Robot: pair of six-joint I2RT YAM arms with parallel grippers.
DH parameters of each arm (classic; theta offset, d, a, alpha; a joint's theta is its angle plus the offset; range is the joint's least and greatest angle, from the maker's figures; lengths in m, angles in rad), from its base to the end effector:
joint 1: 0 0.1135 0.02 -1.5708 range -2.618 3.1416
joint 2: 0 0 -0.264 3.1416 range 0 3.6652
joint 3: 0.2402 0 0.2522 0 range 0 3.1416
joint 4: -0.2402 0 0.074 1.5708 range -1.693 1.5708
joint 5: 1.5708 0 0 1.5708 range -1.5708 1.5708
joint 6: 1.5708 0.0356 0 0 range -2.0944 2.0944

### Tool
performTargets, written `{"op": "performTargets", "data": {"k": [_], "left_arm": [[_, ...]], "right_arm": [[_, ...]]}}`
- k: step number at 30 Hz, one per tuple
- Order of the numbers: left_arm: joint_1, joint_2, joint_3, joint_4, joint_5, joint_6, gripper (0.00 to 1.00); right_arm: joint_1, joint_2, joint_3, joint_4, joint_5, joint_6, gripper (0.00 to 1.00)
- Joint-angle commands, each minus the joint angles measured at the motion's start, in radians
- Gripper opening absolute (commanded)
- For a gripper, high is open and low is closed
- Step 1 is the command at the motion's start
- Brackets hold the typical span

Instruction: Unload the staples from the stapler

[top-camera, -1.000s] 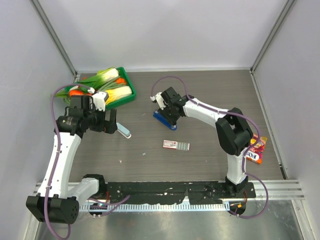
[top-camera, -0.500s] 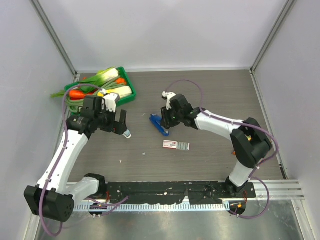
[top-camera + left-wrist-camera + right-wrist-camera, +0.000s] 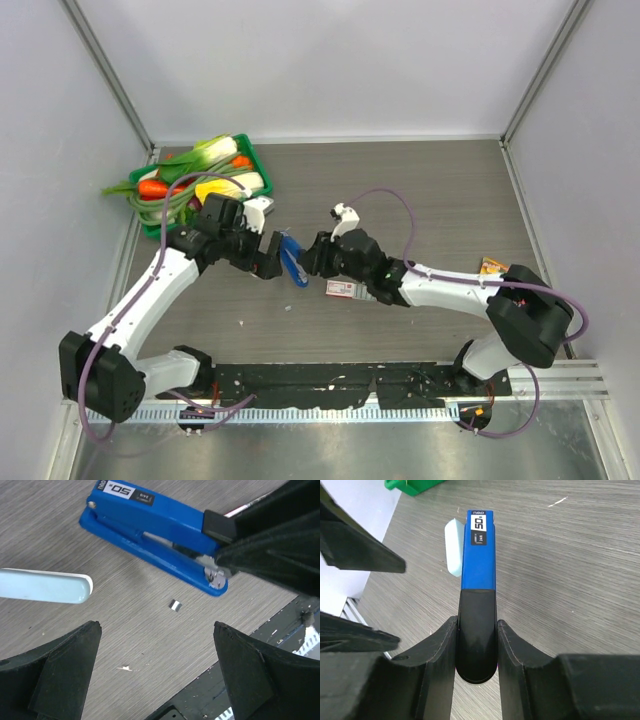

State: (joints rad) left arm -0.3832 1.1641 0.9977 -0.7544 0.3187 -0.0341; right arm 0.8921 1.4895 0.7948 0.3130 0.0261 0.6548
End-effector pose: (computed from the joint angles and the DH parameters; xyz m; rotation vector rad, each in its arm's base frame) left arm 0.2113 -0.0972 0.2887 0.5703 2.4504 -0.5703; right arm 0.2059 0.2538 0.2251 -0.2288 2.0749 0.9665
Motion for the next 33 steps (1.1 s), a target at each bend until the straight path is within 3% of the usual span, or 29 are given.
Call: {"op": "performTargets", "data": {"k": [1,6,9,19,24,27,29,32,33], "left_arm": [[-0.009,0.043,0.025,0.064,0.077,-0.061,1.0],[-0.019,0.059,0.012,0.073,0.112,-0.07,1.0],[-0.019,0.049,-0.007,0.092,0.143,-0.072,1.0],[-0.019,0.052,-0.024,0.148,0.207,-0.035,0.84],[-0.02,0.058,-0.027,0.167,0.267,-0.015,0.86],[-0.02,0.072,-0.021,0.173,0.272,-0.013,0.82],[-0.02,0.081,-0.021,0.171,0.273,-0.009,0.77],[-0.02,0.086,-0.022,0.168,0.284,0.0,0.6],[-0.019,0.088,-0.022,0.167,0.28,0.005,0.49]], "right_arm": [[0.062,-0.061,0.007,0.25,0.248,0.088,0.01],[0.122,-0.072,-0.014,0.314,0.454,0.117,0.01],[0.128,-0.081,-0.041,0.376,0.498,0.157,0.01],[0.157,-0.08,-0.078,0.478,0.512,0.276,0.01],[0.176,-0.068,-0.089,0.506,0.5,0.31,0.01],[0.18,-0.057,-0.091,0.52,0.492,0.325,0.01],[0.182,-0.048,-0.094,0.543,0.48,0.341,0.01],[0.189,-0.041,-0.097,0.563,0.483,0.347,0.01],[0.191,-0.043,-0.098,0.564,0.483,0.347,0.01]]}}
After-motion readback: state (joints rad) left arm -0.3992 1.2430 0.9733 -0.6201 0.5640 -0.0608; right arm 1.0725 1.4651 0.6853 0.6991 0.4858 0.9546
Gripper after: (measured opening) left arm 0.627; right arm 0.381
